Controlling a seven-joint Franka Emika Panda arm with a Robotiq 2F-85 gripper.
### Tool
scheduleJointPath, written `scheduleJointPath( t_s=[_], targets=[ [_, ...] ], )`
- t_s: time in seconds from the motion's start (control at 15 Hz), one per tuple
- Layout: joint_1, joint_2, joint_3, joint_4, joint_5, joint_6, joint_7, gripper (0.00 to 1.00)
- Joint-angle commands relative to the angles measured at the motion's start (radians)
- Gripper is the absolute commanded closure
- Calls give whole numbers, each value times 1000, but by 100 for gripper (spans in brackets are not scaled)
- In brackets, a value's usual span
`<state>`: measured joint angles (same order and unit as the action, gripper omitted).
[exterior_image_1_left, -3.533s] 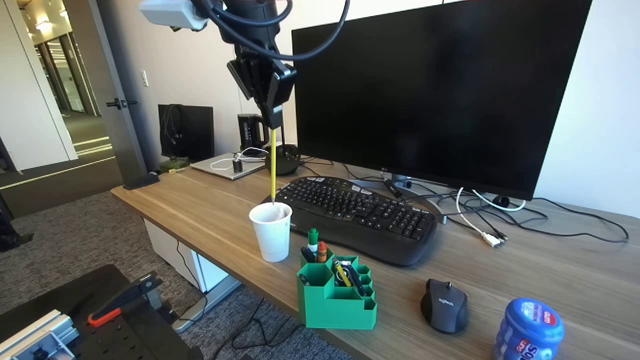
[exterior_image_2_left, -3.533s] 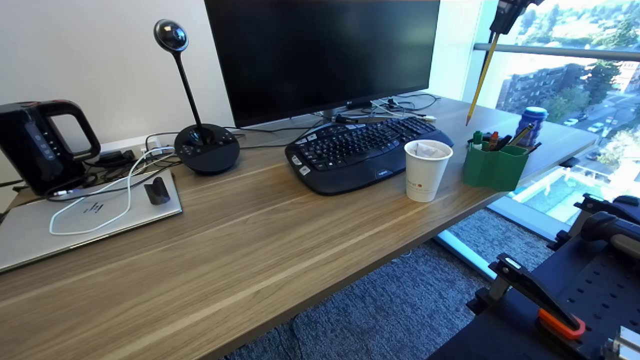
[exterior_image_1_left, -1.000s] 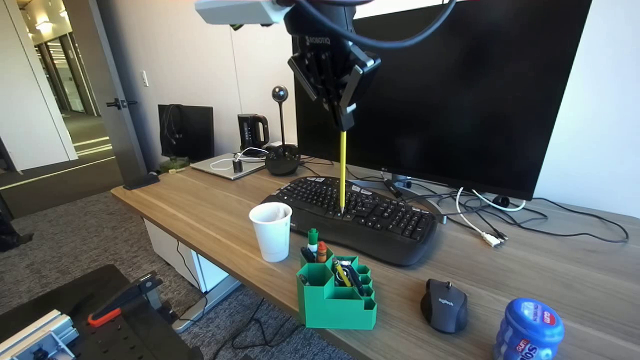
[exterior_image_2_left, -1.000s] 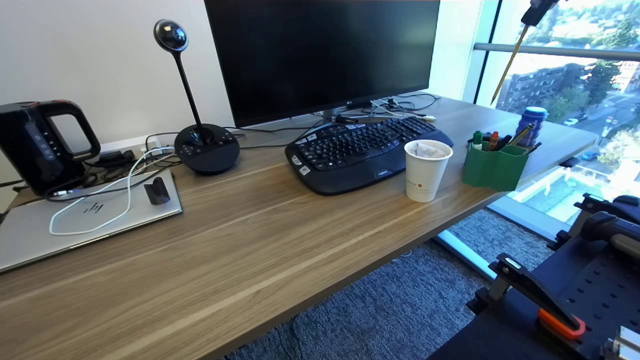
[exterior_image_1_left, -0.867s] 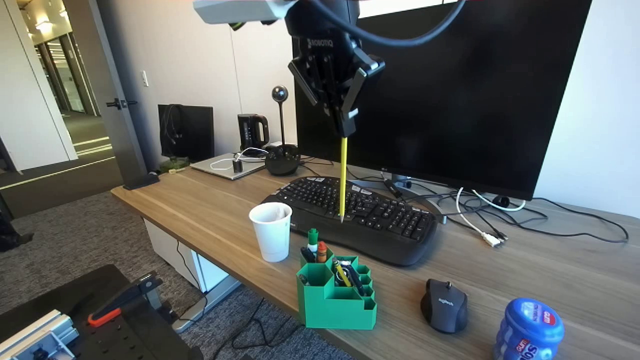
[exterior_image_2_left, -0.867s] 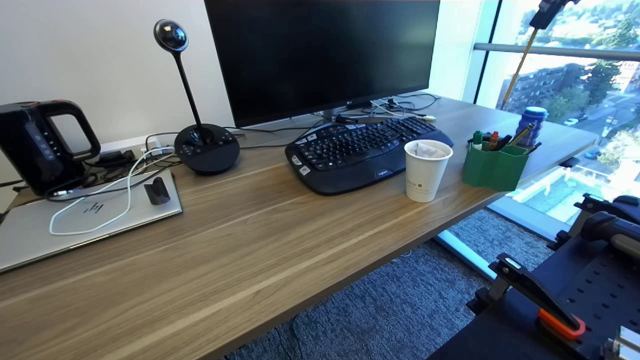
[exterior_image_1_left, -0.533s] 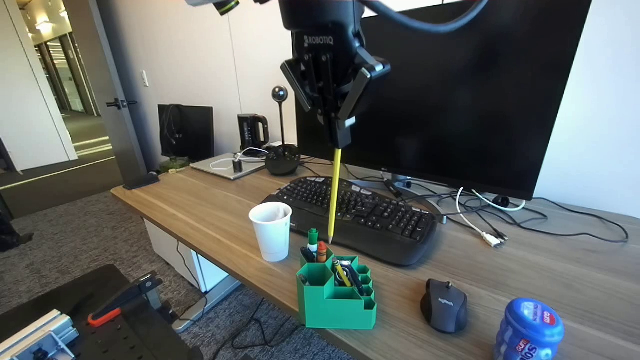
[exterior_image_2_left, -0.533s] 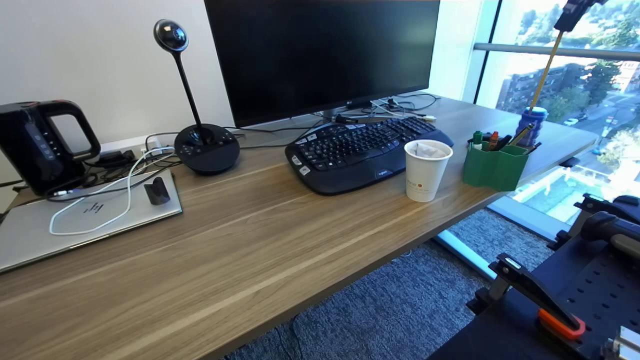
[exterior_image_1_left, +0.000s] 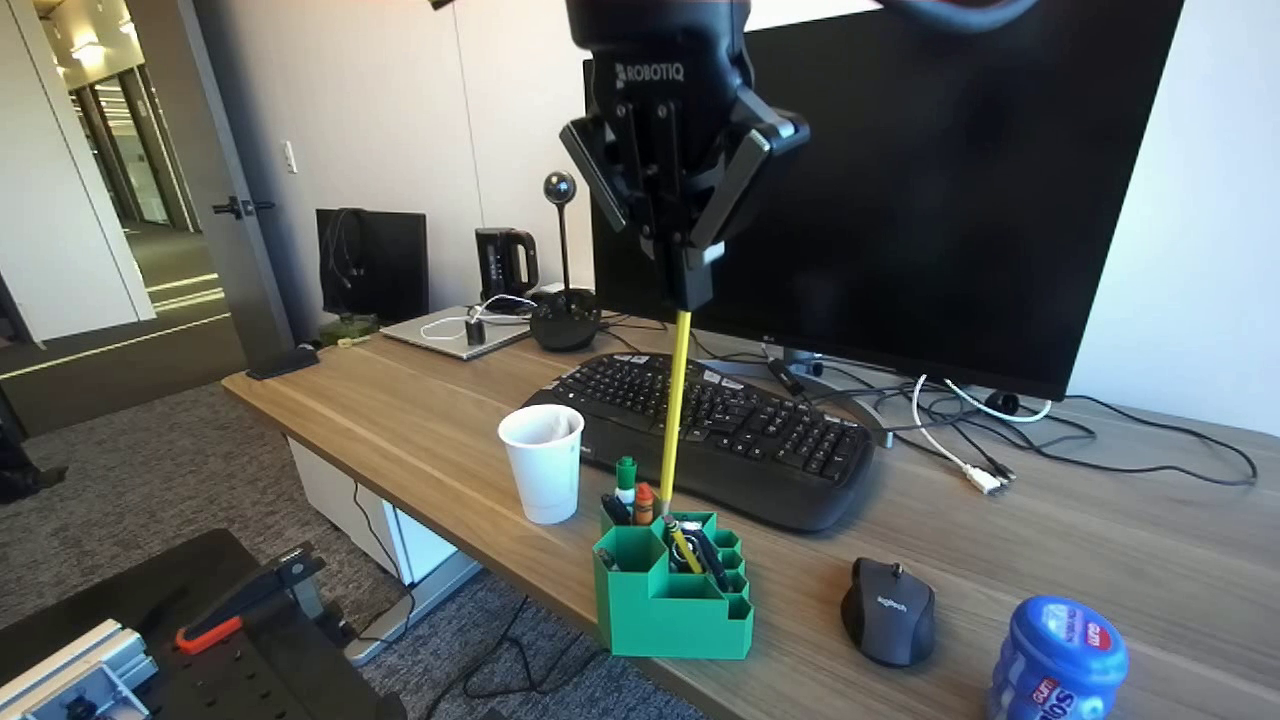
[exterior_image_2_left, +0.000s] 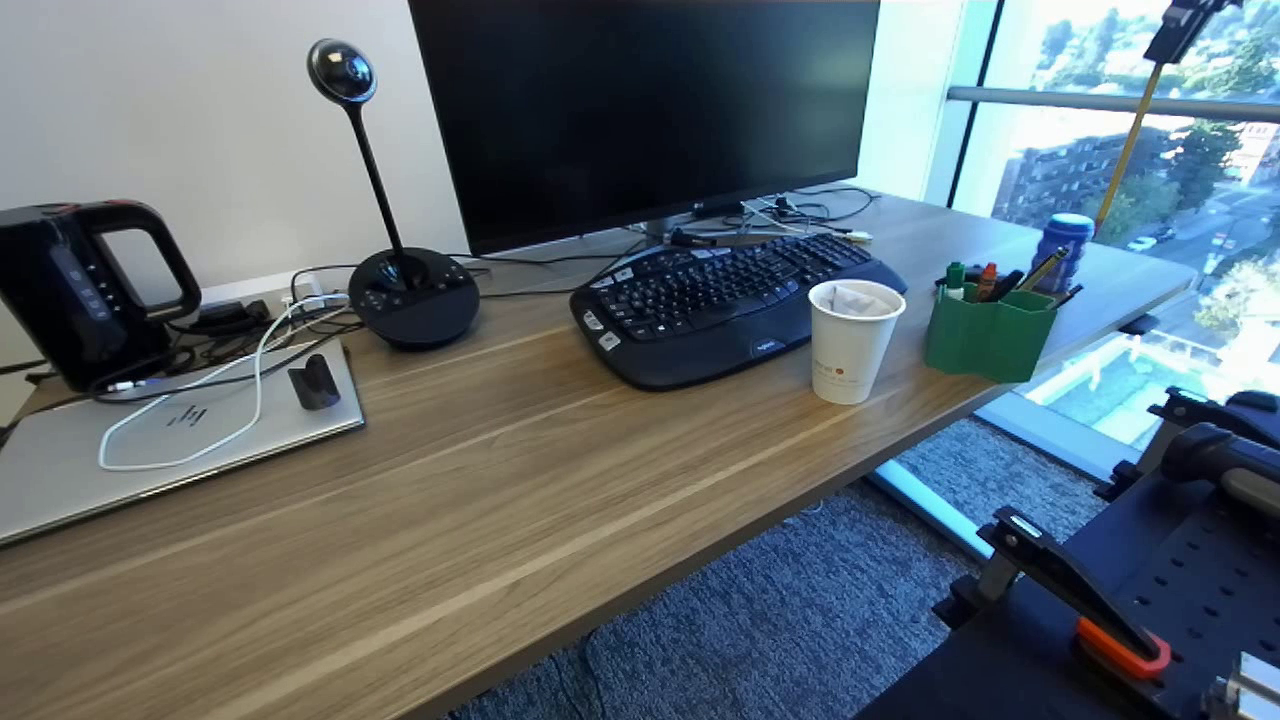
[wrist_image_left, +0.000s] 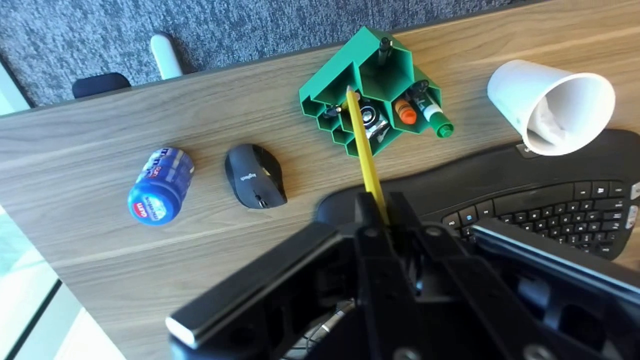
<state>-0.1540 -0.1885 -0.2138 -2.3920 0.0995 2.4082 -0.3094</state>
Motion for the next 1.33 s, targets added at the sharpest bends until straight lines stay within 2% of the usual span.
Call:
scheduleJointPath(
  t_s=[0.0, 0.8, 1.27],
  targets=[
    [8, -13, -13, -2, 14, -22, -56, 98],
    [21, -5, -4, -61, 20, 31, -78, 98],
    [43, 9, -3, -70, 67, 64, -92, 98]
  ],
)
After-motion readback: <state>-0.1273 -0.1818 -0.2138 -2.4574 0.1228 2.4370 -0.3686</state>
